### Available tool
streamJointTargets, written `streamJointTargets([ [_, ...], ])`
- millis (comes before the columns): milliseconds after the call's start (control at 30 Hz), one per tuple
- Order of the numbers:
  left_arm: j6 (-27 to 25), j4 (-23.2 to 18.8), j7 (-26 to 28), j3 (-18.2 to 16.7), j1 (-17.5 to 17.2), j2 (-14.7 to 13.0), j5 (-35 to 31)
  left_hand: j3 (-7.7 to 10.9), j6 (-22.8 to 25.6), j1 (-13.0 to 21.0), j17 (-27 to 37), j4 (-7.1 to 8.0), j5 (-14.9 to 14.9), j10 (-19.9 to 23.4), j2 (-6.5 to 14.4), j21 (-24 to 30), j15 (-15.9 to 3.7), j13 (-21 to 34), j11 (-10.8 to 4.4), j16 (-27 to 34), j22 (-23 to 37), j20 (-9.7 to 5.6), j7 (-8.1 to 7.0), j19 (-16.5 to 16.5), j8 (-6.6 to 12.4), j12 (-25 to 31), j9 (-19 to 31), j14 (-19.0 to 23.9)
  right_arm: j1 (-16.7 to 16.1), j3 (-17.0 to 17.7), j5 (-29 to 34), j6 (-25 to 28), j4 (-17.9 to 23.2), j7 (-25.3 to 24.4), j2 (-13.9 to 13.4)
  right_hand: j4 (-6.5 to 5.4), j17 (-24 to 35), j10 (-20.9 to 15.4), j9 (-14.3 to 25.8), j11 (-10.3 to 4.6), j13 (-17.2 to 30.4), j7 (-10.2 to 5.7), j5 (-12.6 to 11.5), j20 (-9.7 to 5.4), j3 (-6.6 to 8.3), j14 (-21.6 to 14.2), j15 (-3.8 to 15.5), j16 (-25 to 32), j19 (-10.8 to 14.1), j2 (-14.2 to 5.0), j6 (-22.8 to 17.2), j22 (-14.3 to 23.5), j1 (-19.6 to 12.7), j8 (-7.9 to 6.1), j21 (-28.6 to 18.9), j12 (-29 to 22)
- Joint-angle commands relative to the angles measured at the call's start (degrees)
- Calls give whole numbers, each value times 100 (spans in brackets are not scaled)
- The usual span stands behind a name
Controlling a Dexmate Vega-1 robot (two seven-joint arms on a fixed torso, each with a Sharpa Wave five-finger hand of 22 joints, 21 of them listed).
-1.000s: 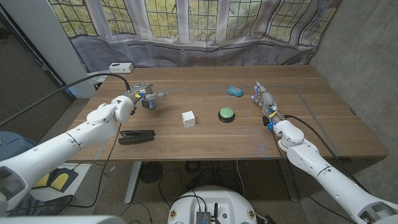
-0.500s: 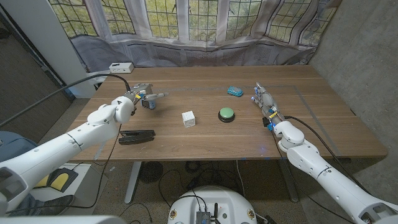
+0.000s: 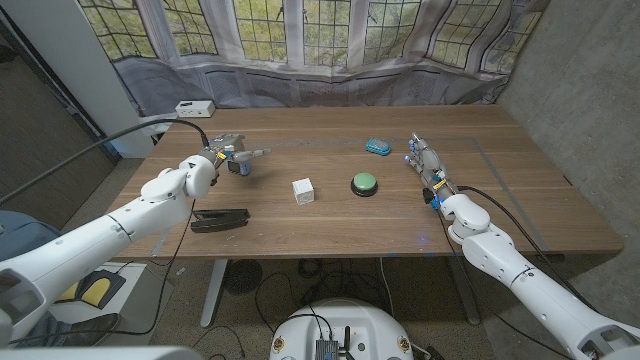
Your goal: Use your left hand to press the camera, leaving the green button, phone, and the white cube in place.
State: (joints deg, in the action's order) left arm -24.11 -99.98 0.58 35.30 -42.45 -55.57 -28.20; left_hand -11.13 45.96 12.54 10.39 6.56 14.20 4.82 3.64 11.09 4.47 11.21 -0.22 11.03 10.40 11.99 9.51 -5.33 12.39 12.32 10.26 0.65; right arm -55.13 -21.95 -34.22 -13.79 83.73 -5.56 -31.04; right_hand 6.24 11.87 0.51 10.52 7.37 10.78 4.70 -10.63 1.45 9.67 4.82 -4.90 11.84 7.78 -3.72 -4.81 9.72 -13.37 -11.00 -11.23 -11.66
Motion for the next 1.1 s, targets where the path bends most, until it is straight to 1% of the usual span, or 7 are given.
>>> streamJointTargets([
  [33,26,52,30,6,-2,15,54,-19,69,32,18,-9,29,19,49,32,-21,14,-1,28,17,10,-7,-7,2,16,23,40,34,-11,0,5,-42,23,5,-6,31,-6,17,-17,21,10,-9,30,32,20,-56,-9,21,-67,-36,24,10,0,3,13],
  [533,69,122,62,41,21,63,95,-21,86,64,18,-21,37,4,70,35,-22,15,-11,24,17,11,-41,-4,-16,11,25,56,-13,29,-9,-27,-11,-36,5,-4,32,-11,18,-20,21,3,-8,32,31,13,-56,-7,21,-63,-37,24,14,0,3,11],
  [767,19,61,112,3,-43,47,134,-20,152,81,18,-26,41,26,84,37,-29,15,-5,29,17,11,-54,-3,-1,20,27,81,-2,26,-22,-42,-42,1,11,-4,33,-2,18,-14,21,-1,-7,33,31,21,-59,-10,22,-63,-40,24,17,-1,2,15],
  [1100,-33,-81,284,-110,-170,-12,182,-9,36,125,17,-39,46,18,120,41,-35,16,-21,31,17,10,-113,5,-64,17,29,112,24,-5,-31,-36,-76,68,16,-5,35,-4,18,-16,21,-3,-7,34,28,16,-62,-7,21,-61,-39,24,25,0,2,14],
])
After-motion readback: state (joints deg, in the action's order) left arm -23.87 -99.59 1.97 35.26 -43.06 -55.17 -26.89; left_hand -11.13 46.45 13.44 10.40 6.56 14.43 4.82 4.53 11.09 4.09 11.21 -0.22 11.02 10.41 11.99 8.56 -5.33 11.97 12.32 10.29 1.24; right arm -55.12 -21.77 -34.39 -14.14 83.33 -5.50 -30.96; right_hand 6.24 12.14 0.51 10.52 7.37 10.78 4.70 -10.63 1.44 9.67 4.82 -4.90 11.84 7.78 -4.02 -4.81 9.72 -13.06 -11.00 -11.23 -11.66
